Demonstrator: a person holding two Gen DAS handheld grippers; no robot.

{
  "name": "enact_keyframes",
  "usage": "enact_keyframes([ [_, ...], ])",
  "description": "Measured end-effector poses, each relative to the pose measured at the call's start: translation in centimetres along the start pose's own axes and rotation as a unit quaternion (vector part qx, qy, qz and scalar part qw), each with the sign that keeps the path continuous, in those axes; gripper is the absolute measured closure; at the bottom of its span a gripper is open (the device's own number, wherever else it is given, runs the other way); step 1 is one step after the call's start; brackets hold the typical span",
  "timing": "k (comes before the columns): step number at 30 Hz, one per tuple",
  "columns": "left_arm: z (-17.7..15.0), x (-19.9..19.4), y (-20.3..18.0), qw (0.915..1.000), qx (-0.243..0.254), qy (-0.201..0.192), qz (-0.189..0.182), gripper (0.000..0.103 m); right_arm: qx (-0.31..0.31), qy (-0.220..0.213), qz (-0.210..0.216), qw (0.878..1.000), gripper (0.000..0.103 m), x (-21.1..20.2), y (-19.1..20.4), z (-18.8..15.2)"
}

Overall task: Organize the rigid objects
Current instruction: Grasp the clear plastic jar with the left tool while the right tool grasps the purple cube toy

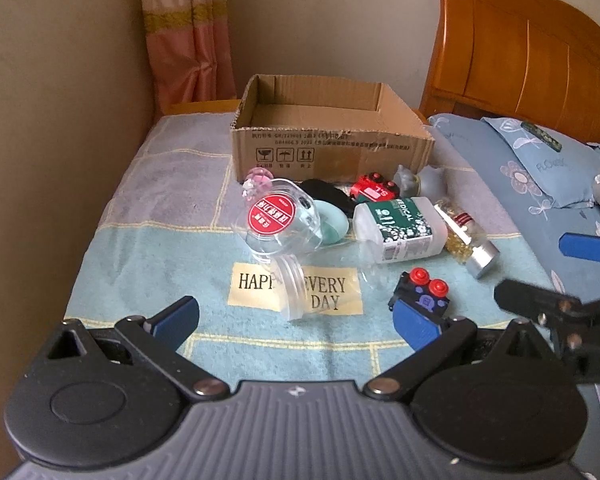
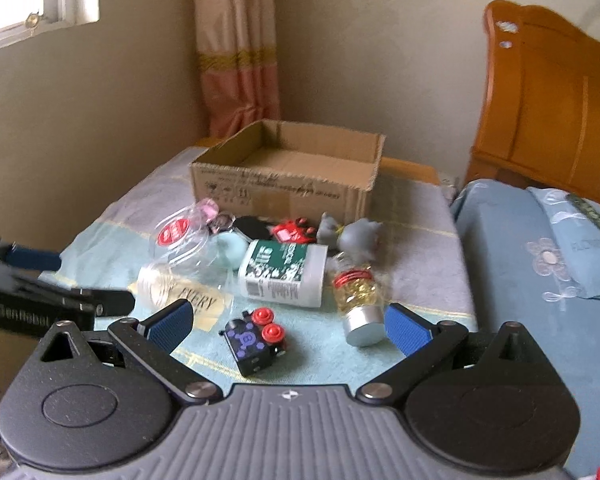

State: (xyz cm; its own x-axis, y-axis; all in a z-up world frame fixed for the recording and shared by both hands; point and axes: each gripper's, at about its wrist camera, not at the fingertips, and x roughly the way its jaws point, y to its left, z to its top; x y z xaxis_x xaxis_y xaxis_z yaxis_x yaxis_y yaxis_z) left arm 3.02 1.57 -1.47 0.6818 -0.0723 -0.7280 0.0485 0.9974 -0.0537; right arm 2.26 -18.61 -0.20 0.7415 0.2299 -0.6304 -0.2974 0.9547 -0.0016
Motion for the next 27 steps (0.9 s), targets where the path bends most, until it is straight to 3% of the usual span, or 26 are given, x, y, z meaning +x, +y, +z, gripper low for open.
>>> enact_keyframes([
  [5,0.6,1.6,0.3,0.9999,0.002,0.014,-0.002,0.001,-0.016,0.033,0.01,0.999,0.0,2.2,-0.7,-0.6],
  [13,1.9,5.2,0.2,0.9979,0.017,0.055,-0.028,0.001,-0.077,0.093,0.088,0.989,0.0,7.1,0.8,-2.5],
  [17,2.5,6.8,0.3,0.9966,0.012,0.069,-0.043,0.001,-0.088,0.115,0.104,0.984,0.0,9.5,1.1,-2.7],
  [27,4.3,9.6,-0.4,0.9935,-0.014,0.086,-0.074,0.001,-0.126,0.104,0.125,0.979,0.0,11.6,1.6,-2.1],
])
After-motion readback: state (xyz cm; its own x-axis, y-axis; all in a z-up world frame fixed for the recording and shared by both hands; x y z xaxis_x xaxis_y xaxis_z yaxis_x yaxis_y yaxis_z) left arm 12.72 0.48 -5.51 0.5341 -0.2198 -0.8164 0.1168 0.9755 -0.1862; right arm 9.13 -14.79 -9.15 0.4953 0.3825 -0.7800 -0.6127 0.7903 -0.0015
